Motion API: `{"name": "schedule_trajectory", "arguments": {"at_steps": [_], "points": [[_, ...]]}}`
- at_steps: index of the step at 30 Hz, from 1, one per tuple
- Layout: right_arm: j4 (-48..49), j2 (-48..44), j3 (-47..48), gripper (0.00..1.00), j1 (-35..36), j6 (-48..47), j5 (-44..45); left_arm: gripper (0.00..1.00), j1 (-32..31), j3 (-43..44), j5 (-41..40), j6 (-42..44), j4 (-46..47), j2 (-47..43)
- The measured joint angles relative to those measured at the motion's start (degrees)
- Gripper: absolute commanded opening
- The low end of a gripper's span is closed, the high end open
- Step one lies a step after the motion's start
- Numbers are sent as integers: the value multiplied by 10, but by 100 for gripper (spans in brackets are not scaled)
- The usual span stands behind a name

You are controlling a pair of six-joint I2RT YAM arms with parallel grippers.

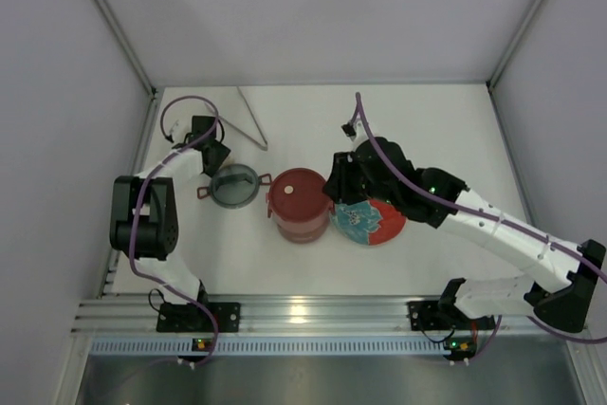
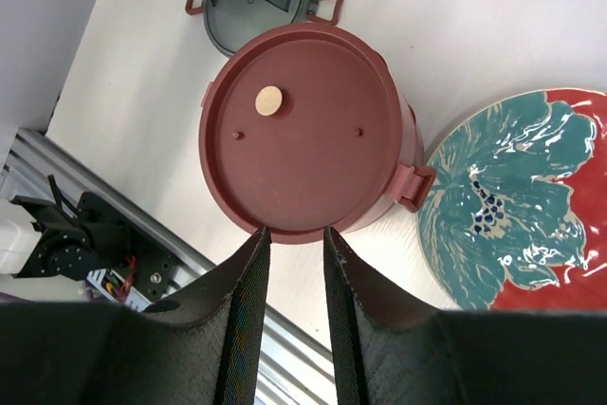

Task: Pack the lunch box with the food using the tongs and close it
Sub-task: Pick up the utensils from the center of the board.

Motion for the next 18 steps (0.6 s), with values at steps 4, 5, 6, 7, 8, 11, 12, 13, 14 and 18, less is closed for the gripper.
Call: {"name": "schedule_trajectory", "arguments": {"at_steps": [4, 5, 6, 7, 8, 11, 12, 13, 14, 18], "points": [[-5, -17, 0, 29, 0, -5, 3, 55, 1, 7, -10, -18, 6, 6], [-6, -20, 0, 29, 0, -6, 3, 55, 3, 7, -12, -23, 7, 6], [-7, -21, -1, 29, 0, -7, 3, 56, 5, 7, -14, -26, 9, 7], [-9, -23, -1, 29, 0, -9, 3, 56, 7, 7, -16, -31, 10, 8], [-10, -24, -1, 29, 0, -10, 3, 56, 11, 7, -17, -35, 11, 10], [-11, -28, -4, 30, 0, -11, 3, 56, 19, 8, -23, -43, 10, 22], [-14, -30, -5, 30, 0, -11, 3, 56, 20, 8, -24, -45, 10, 25], [-14, -31, -7, 30, 0, -11, 3, 56, 22, 8, -26, -48, 10, 29], [-14, -32, -8, 30, 0, -11, 3, 56, 23, 9, -27, -50, 10, 32], [-14, -33, -12, 30, 0, -12, 3, 55, 25, 13, -27, -56, 9, 45]]}}
